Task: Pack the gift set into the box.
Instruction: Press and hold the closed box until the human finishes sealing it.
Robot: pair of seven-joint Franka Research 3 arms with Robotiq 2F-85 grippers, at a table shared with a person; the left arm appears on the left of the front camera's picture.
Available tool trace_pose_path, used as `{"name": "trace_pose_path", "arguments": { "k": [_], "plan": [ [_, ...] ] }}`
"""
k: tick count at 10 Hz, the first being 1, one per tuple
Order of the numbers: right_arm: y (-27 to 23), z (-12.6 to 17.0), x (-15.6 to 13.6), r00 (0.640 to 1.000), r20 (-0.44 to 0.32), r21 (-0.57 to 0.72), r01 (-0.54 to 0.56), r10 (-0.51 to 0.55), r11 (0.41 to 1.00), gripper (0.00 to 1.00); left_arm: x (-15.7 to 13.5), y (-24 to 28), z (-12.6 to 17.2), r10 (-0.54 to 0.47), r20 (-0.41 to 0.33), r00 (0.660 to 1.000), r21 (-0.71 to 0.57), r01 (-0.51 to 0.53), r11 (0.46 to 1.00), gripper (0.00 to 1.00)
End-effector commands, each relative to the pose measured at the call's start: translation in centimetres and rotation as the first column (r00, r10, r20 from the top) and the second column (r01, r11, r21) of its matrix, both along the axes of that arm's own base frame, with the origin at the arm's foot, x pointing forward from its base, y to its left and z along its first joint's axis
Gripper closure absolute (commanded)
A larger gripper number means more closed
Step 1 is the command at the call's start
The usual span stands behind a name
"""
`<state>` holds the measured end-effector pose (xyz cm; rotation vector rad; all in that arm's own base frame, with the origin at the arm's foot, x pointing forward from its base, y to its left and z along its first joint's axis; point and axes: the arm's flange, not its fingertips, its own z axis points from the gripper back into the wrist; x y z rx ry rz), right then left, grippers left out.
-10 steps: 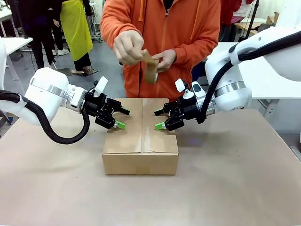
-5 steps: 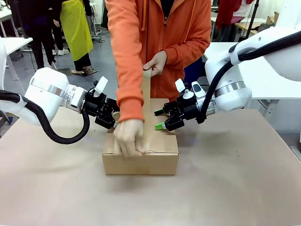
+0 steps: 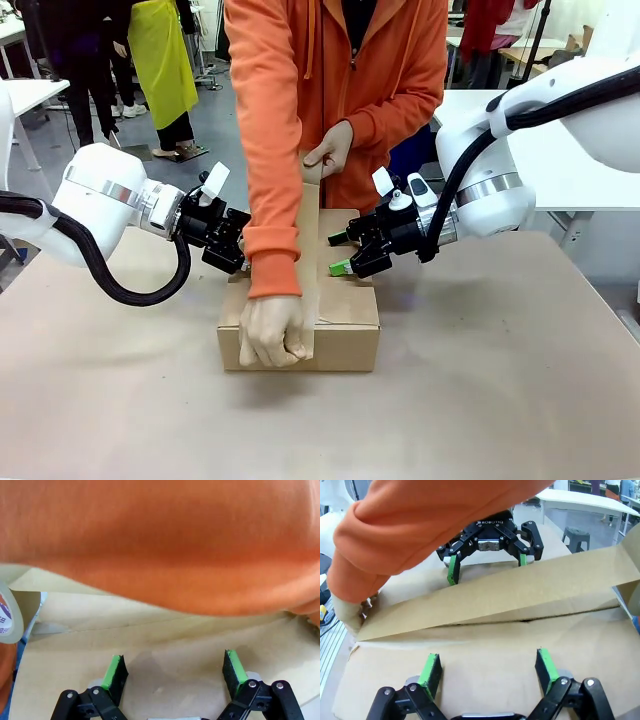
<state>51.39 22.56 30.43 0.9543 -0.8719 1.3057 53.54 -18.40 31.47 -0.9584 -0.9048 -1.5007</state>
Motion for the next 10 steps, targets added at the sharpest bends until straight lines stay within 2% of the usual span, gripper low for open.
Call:
{"name": "trace_pose_path", "arguments": {
  "k": [1,10],
  "plan": [
    [-0.08,-0.27,-0.04,1.0,0.001,-0.003,0.005,-0.005,1.0,0.0,-0.09,-0.12,-0.12,-0.002,0.001,1.0,0.002,0.002,1.0,0.0],
    [-0.08,-0.27,-0.04,1.0,0.001,-0.003,0.005,-0.005,1.0,0.0,-0.09,-0.12,-0.12,-0.002,0.001,1.0,0.002,0.002,1.0,0.0]
  ]
}}
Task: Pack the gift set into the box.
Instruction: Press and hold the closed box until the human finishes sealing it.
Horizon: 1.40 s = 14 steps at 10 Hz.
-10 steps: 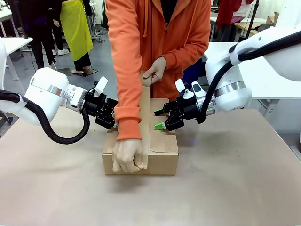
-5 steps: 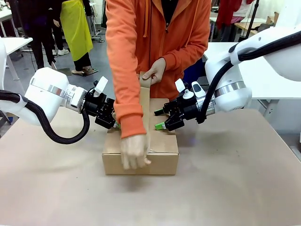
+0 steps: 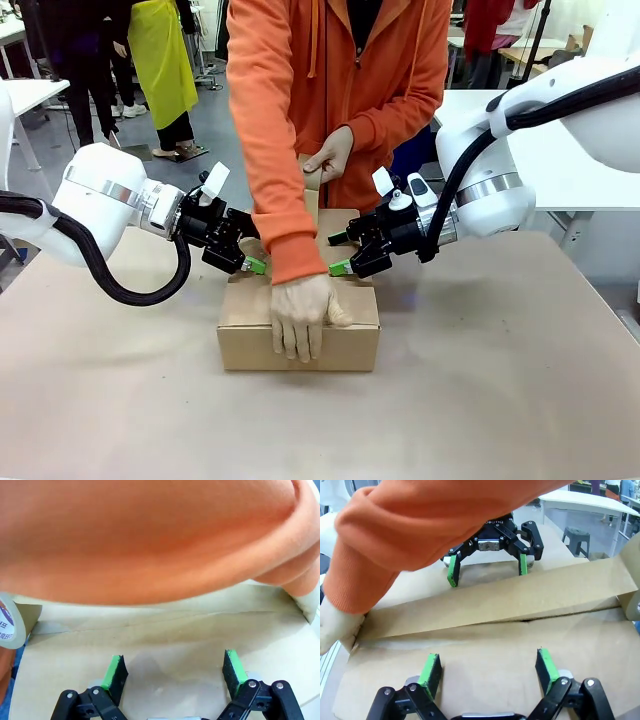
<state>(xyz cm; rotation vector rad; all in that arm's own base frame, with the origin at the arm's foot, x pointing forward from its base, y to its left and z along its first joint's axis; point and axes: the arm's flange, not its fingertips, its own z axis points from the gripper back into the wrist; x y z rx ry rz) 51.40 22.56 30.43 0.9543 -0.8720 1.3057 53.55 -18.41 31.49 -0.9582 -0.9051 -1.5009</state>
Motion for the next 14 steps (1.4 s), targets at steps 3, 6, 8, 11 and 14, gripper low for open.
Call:
{"name": "trace_pose_path", "arguments": {
  "k": [3,6,8,11,14],
  "plan": [
    [-0.08,-0.27,-0.04,1.0,0.001,-0.003,0.005,-0.005,1.0,0.0,-0.1,-0.11,-0.14,-0.002,0.001,1.0,0.002,0.002,1.0,0.0],
    [-0.08,-0.27,-0.04,1.0,0.001,-0.003,0.005,-0.005,1.0,0.0,-0.1,-0.11,-0.14,-0.002,0.001,1.0,0.002,0.002,1.0,0.0],
    [-0.08,-0.27,-0.04,1.0,0.001,-0.003,0.005,-0.005,1.0,0.0,-0.1,-0.11,-0.14,-0.002,0.001,1.0,0.002,0.002,1.0,0.0],
    [-0.08,-0.27,-0.04,1.0,0.001,-0.003,0.005,-0.005,1.0,0.0,-0.1,-0.11,-0.14,-0.002,0.001,1.0,0.002,0.002,1.0,0.0],
    [-0.08,-0.27,-0.04,1.0,0.001,-0.003,0.005,-0.005,1.0,0.0,-0.1,-0.11,-0.14,-0.002,0.001,1.0,0.002,0.002,1.0,0.0]
  ]
}}
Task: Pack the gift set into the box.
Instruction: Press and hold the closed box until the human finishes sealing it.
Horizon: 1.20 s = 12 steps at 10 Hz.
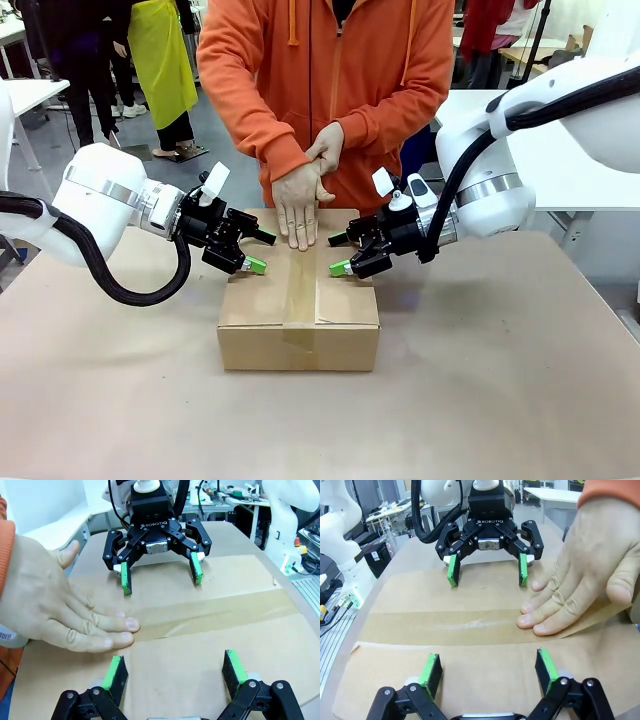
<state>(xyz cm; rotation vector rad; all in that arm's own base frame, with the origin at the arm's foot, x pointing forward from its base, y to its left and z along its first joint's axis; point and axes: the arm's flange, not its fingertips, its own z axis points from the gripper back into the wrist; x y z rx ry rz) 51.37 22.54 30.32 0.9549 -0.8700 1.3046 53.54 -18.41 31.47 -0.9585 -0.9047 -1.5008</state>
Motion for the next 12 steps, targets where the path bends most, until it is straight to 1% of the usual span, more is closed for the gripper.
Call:
{"name": "trace_pose_path", "arguments": {
  "k": [1,12],
  "plan": [
    [-0.06,-0.17,-0.01,1.0,0.003,-0.002,0.005,-0.005,1.0,0.0,-0.09,-0.11,-0.12,-0.002,0.001,1.0,0.002,0.002,1.0,0.0],
    [-0.06,-0.17,-0.01,1.0,0.003,-0.002,0.005,-0.005,1.0,0.0,-0.09,-0.11,-0.12,-0.002,0.001,1.0,0.002,0.002,1.0,0.0]
  ]
}}
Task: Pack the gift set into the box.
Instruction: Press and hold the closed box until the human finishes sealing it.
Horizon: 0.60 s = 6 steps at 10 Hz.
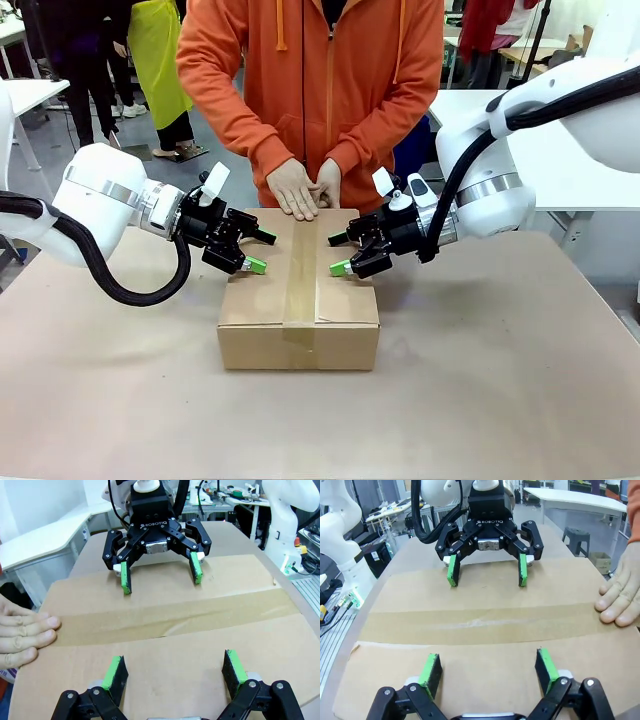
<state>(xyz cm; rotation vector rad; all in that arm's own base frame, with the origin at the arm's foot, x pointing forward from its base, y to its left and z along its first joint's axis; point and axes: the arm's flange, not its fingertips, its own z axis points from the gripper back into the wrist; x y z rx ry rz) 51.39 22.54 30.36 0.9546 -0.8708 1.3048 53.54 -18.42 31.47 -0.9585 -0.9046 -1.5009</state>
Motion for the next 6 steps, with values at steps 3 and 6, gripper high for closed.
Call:
{"name": "trace_pose_path", "arguments": {
  "k": [3,6],
  "plan": [
    [-0.06,-0.21,-0.03,1.0,0.002,-0.002,0.005,-0.005,1.0,0.0,-0.09,-0.1,-0.12,-0.002,0.001,1.0,0.002,0.002,1.0,0.0],
    [-0.06,-0.21,-0.03,1.0,0.002,-0.002,0.005,-0.005,1.0,0.0,-0.09,-0.1,-0.12,-0.002,0.001,1.0,0.002,0.002,1.0,0.0]
  ]
}}
